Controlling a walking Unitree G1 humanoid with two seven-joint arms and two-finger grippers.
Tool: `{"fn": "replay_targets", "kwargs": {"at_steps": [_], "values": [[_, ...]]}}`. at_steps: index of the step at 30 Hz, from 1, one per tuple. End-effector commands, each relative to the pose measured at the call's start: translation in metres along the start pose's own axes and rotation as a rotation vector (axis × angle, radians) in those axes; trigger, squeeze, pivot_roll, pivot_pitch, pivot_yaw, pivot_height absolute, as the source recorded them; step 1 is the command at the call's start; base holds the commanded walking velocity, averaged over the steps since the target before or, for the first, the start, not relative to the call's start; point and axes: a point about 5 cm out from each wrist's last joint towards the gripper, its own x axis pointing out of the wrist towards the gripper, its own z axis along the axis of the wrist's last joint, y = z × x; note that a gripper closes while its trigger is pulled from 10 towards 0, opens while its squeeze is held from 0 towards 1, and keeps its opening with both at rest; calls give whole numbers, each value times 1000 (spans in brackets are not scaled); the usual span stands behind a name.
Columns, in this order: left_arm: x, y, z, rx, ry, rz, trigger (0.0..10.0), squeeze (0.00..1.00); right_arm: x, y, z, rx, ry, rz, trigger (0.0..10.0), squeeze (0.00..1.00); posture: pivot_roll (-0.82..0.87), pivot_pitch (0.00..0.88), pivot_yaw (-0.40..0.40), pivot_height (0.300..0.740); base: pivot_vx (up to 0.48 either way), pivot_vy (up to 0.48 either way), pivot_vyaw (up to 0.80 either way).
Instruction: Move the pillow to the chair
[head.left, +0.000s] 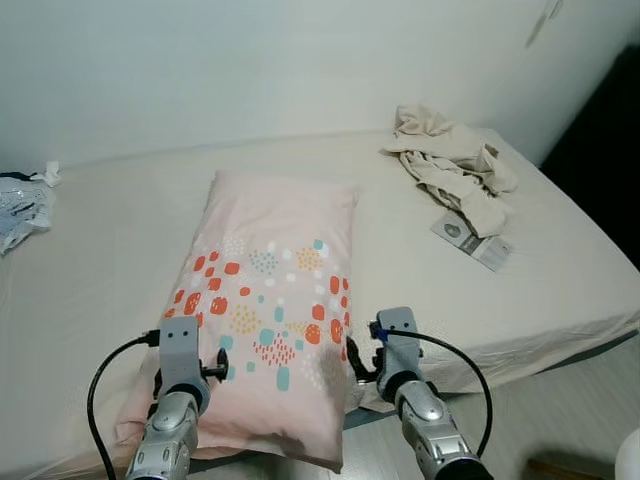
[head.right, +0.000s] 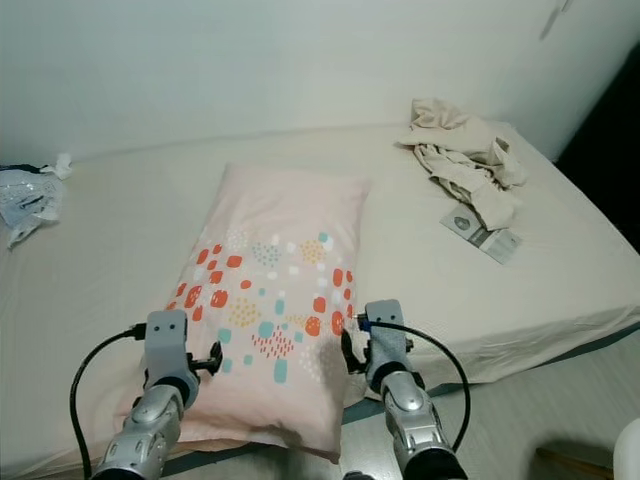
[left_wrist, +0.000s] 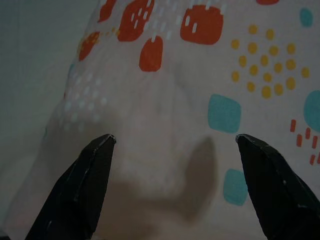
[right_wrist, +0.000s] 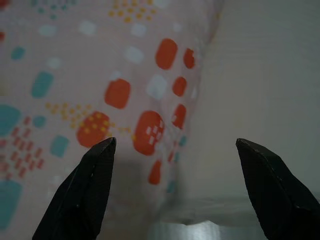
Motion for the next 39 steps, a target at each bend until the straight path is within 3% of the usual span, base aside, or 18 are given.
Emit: {"fn": "replay_targets", "kwargs": {"at_steps": [1, 11, 29, 39], "values": [[-3, 3, -7, 43, 21, -3, 10000, 0, -1, 0, -4, 33, 26, -8, 10000, 0, -63, 136, -66, 740, 0, 0, 0], [-10, 14, -10, 29, 10, 42, 10000, 0, 2, 0, 4, -4, -10, 17, 10000, 0, -69, 118, -55, 692, 0, 0, 0], [2, 7, 4, 61, -12, 3, 10000, 0, 0, -9, 6, 12, -46, -34, 10000, 0, -87, 109, -18, 653, 0, 0, 0], [0, 11, 8, 59, -22, -1, 10000, 0, 0, -5, 5, 13, -47, -26, 10000, 0, -66, 115, 0, 633, 0, 0, 0]]}}
